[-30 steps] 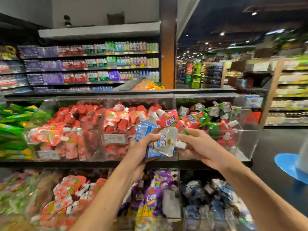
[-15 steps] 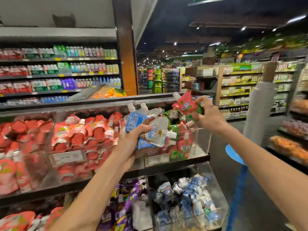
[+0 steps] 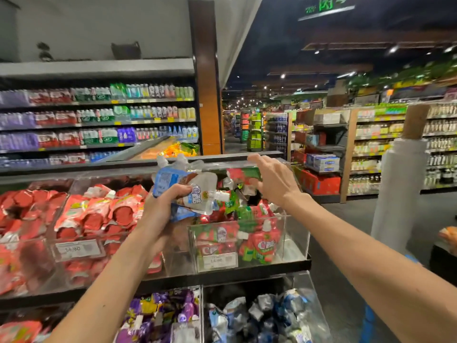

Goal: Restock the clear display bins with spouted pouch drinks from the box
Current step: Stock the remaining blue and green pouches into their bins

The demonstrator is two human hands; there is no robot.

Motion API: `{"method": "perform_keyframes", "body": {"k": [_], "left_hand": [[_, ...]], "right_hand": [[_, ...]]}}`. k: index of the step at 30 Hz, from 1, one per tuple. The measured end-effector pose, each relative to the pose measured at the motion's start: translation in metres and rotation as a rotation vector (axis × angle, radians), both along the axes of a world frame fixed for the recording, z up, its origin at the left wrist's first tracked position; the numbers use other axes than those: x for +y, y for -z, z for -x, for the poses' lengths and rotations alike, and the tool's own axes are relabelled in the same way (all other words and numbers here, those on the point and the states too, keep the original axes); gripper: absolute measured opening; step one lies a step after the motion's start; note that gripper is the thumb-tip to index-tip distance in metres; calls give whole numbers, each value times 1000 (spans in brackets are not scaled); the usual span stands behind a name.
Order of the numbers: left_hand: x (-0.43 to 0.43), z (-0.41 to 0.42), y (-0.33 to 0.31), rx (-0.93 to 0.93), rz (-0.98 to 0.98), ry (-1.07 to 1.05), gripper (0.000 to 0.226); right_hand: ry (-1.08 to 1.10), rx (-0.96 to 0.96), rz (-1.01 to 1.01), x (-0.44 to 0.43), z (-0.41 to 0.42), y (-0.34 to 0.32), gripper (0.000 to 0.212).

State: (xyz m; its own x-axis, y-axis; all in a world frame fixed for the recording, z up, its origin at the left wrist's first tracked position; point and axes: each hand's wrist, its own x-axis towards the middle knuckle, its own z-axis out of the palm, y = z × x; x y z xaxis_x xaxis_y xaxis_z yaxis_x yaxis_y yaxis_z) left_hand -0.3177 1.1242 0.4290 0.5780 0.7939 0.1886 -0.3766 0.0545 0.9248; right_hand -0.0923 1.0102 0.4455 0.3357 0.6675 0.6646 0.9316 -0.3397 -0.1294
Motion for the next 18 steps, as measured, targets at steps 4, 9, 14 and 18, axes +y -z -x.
{"method": "perform_keyframes", "body": {"k": [4,9,14,18], "left_hand": [[18,5,-4,-41,64,-18,49],[31,13,-3,-34,98,-39,39],[36,25,3,8,98,-62,28],[39,31,7,26,107,-72,38]], "right_hand": [[-82,-132,-10,28,13,3,40],[-4,-287,101,70,36,5,26],[94,-293,109,97,49,8,25],[50,-44,109,112,55,16,21]]}}
